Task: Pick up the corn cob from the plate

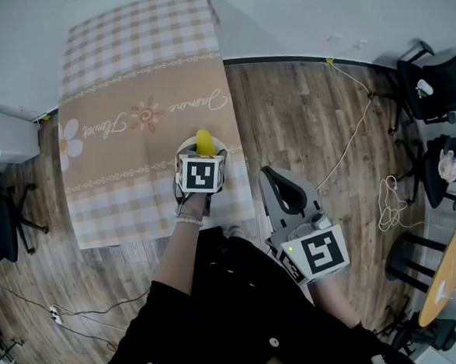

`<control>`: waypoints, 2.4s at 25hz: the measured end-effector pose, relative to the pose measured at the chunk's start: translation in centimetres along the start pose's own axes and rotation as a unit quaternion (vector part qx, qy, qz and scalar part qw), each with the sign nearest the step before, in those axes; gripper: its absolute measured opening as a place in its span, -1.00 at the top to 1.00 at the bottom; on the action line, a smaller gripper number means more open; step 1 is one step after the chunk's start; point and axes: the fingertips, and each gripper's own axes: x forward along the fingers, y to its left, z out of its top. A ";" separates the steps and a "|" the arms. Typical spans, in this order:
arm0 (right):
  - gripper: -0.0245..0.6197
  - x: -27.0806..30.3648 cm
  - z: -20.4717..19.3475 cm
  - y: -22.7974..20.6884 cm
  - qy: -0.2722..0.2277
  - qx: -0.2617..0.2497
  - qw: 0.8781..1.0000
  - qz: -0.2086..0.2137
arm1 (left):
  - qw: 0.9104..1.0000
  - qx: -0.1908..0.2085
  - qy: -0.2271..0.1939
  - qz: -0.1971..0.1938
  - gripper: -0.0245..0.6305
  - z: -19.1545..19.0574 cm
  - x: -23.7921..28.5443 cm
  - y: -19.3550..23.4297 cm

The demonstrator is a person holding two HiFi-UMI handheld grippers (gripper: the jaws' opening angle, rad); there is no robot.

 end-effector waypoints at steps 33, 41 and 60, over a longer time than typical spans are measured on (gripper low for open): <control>0.80 -0.2 0.1 0.5 -0.001 -0.002 1.000 0.005 | 0.990 0.132 0.012 -0.049 0.11 -2.0 -1.6 -1.2; 0.80 -0.4 -0.1 0.8 0.000 -0.006 1.000 0.002 | 0.989 0.137 -0.008 -0.054 0.11 -2.1 -3.2 -1.3; 0.80 -0.8 1.0 1.9 -0.018 -0.028 0.999 0.005 | 0.986 0.108 -0.120 -0.050 0.12 3.3 -10.3 -0.8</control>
